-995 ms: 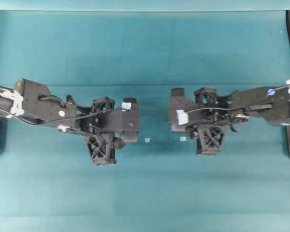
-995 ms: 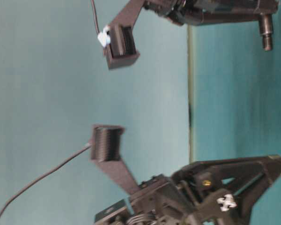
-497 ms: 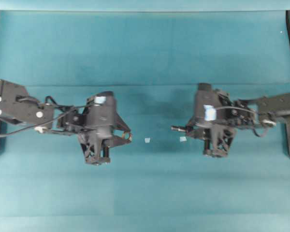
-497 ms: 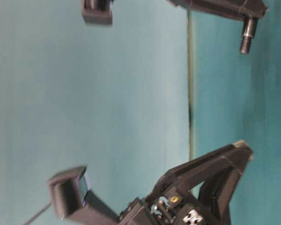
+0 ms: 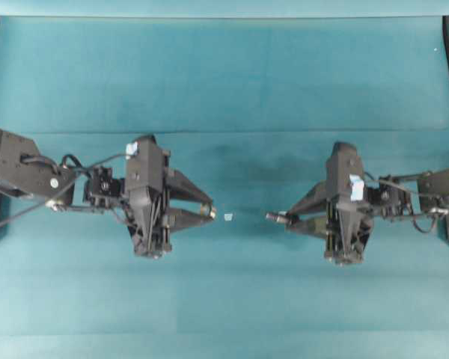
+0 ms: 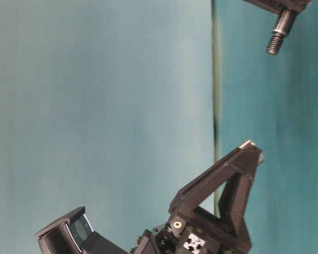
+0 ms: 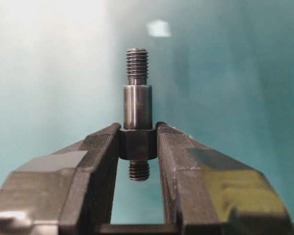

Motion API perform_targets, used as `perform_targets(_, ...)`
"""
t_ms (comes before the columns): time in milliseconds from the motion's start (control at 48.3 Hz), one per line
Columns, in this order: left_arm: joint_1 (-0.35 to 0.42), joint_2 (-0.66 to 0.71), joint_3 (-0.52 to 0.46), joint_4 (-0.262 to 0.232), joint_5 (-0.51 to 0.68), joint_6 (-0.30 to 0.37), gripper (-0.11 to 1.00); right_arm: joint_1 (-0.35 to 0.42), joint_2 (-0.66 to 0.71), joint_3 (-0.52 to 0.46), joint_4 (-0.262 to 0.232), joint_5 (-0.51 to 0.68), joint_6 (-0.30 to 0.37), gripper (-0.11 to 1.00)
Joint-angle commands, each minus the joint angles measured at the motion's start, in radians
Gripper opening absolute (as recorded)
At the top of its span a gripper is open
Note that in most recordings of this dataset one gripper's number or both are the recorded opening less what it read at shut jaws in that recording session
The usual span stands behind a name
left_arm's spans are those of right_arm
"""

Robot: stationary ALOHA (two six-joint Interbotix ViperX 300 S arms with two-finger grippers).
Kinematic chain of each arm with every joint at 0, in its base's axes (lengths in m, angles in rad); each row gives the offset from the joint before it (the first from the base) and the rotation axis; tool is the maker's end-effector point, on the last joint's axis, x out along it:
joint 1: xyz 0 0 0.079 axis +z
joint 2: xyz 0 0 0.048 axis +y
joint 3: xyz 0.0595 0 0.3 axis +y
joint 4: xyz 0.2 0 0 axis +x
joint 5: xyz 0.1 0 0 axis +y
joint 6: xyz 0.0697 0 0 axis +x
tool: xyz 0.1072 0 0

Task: Insert the washer onto the shaft with both hands.
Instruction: 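Lift both parts and bring washer and shaft together above the table center, then align washer over shaft tip and push it down onto the shaft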

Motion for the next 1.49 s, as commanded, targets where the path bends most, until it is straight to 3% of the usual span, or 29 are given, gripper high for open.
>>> perform_targets(0, -0.023, 0.009, -0.025, 0.002, -0.015, -0.011, 0.37, 0.023, 0.011, -0.008, 0.002, -0.025, 0.017, 0.00)
perform_targets(352, -0.041, 0.035, -0.048, 0.002, -0.061, -0.046, 0.37, 0.055, 0.084, -0.037, 0.002, -0.123, 0.057, 0.00)
perform_targets(1471, -0.040, 0.114, -0.114, 0.002, -0.115, -0.049, 0.37, 0.058, 0.146, -0.081, 0.000, -0.244, 0.055, 0.00)
